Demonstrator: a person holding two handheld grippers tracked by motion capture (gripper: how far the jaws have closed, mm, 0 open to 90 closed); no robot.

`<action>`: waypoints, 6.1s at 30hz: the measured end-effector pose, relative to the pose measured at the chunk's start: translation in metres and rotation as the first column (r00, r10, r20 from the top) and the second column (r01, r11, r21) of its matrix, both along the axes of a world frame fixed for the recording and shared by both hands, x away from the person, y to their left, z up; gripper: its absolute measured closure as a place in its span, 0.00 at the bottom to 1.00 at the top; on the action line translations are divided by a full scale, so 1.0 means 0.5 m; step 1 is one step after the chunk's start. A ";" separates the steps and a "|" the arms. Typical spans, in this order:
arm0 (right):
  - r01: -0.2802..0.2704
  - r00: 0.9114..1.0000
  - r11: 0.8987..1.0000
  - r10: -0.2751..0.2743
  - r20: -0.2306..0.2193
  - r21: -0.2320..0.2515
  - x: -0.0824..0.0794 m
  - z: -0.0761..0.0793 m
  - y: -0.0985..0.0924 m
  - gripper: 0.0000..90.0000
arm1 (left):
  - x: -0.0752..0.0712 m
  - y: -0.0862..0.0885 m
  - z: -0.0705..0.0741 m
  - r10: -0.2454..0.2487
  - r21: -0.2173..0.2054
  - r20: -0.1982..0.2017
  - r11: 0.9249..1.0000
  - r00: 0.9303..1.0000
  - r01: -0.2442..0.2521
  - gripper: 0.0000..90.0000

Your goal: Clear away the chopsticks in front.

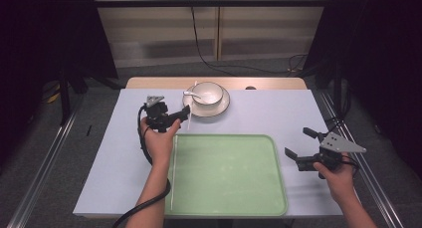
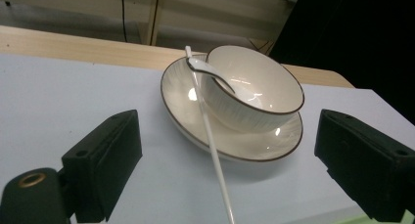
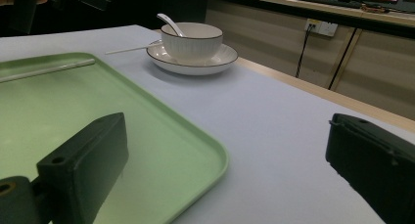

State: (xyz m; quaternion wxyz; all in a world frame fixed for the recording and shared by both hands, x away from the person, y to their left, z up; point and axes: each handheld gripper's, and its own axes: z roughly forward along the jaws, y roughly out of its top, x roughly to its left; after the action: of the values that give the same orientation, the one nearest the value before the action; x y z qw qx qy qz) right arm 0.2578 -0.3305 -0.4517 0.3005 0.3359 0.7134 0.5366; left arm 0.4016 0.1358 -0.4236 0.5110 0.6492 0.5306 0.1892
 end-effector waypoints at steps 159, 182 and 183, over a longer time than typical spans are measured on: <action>-0.010 1.000 1.000 0.010 -0.004 -0.020 0.004 -0.005 -0.002 0.02 | 0.003 0.056 -0.014 0.154 0.030 -0.355 0.988 0.922 -0.154 0.96; -0.007 1.000 1.000 0.007 -0.002 -0.015 0.004 -0.004 0.002 0.02 | -0.080 0.079 -0.010 0.172 -0.006 -0.342 0.983 0.924 -0.185 0.96; -0.010 1.000 1.000 0.010 -0.002 -0.015 0.004 -0.004 0.001 0.02 | -0.084 0.081 -0.010 0.176 -0.012 -0.342 0.981 0.923 -0.191 0.96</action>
State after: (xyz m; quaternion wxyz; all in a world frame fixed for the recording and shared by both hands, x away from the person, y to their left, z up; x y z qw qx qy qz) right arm 0.2597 -0.3298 -0.4536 0.2996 0.3305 0.7193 0.5325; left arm 0.3596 0.1762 -0.4287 0.4065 0.6079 0.6732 0.1095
